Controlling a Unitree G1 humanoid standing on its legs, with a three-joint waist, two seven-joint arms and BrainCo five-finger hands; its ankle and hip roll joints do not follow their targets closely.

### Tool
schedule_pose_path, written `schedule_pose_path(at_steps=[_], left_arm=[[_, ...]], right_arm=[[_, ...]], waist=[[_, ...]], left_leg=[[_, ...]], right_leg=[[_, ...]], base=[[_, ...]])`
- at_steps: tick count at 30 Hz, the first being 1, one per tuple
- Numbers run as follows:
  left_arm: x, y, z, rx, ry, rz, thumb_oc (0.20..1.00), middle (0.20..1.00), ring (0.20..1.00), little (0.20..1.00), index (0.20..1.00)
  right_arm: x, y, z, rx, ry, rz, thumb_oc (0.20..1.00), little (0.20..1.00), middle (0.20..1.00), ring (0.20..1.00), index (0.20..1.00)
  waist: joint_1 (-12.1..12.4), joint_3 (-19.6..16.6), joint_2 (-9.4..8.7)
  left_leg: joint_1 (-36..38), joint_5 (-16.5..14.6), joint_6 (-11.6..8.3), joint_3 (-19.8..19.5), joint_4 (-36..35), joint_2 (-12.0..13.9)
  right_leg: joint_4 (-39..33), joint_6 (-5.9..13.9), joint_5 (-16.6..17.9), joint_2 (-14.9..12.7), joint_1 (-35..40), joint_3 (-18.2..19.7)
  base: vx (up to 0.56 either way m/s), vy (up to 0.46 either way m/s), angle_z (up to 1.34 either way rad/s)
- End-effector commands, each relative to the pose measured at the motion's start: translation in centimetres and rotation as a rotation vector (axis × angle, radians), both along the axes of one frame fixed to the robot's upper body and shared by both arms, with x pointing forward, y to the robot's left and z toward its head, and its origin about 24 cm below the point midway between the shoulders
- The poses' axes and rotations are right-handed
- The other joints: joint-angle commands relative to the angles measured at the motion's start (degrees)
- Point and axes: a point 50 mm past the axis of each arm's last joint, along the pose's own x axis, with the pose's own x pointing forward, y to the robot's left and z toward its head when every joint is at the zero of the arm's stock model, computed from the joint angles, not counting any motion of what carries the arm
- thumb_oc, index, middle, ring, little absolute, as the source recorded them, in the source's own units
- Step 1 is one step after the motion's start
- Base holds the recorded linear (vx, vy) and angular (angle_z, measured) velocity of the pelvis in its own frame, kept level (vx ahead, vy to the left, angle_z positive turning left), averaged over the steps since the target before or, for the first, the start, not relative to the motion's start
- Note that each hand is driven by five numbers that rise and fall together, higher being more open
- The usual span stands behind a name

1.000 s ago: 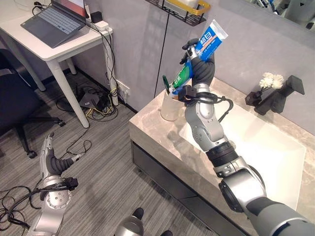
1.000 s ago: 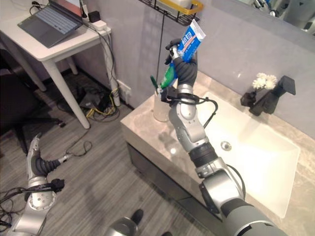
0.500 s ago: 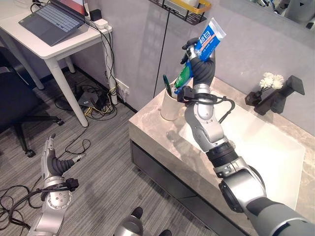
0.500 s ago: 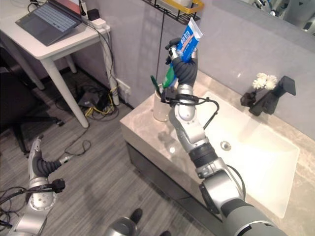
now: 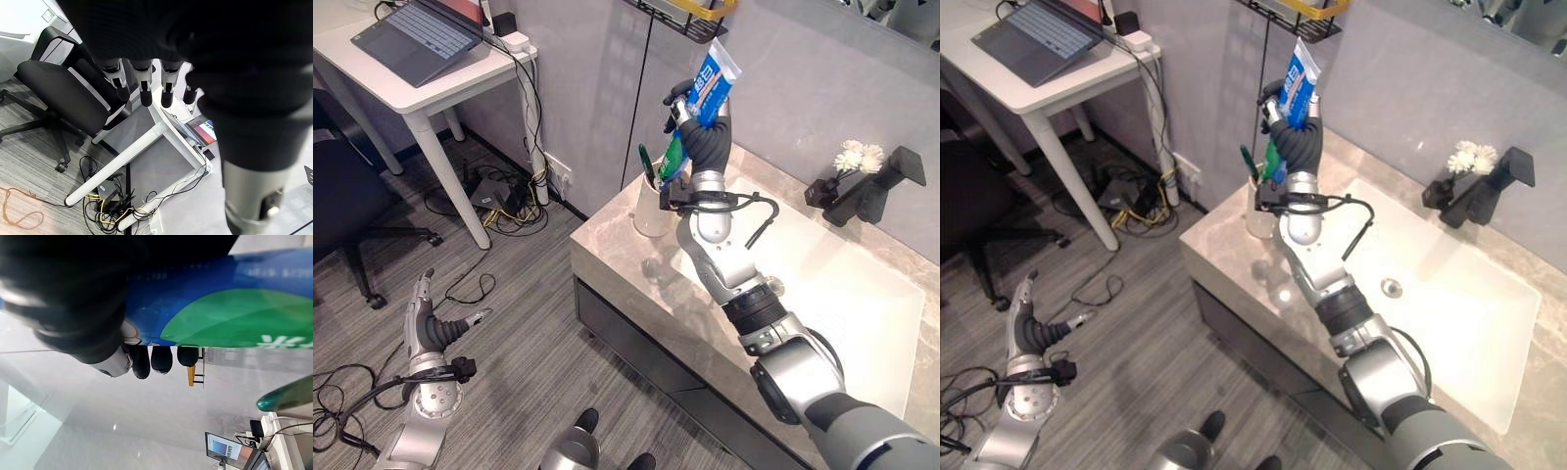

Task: Put brush and paste in cup on sink, flatten towel.

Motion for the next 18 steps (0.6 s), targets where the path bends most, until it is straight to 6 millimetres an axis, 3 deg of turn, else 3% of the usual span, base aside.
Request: schedule_pose_path(at_steps=[1,18], left_arm=[[0.47,-0.18,0.92,0.042,-0.048,-0.041,1.0,1.0,1.0,1.0,1.0],[0.44,-0.39,0.31,0.025,-0.025,-0.048,1.0,1.0,1.0,1.0,1.0]], right_arm=[[-1.05,-0.13,3.17,-0.044,-0.168,-0.012,0.2,0.2,0.2,0.2,0.2],[-0.58,-0.11,2.96,-0.067,-0.149,-0.042,0.2,0.2,0.2,0.2,0.2]], waist=[[1.18,-2.53,-0.8],[1.39,-2.12,-1.06]], left_leg=[[0.77,-0.25,0.21,-0.33,-2.81,1.31],[0.15,-0.22,0.36,-0.77,-2.81,1.16]], right_leg=[[-0.06,5.36,0.56,-5.99,5.92,0.04],[-0.06,5.47,0.64,-5.94,5.44,-0.11]], base=[[0.0,0.0,0.0],[0.01,0.0,0.03]])
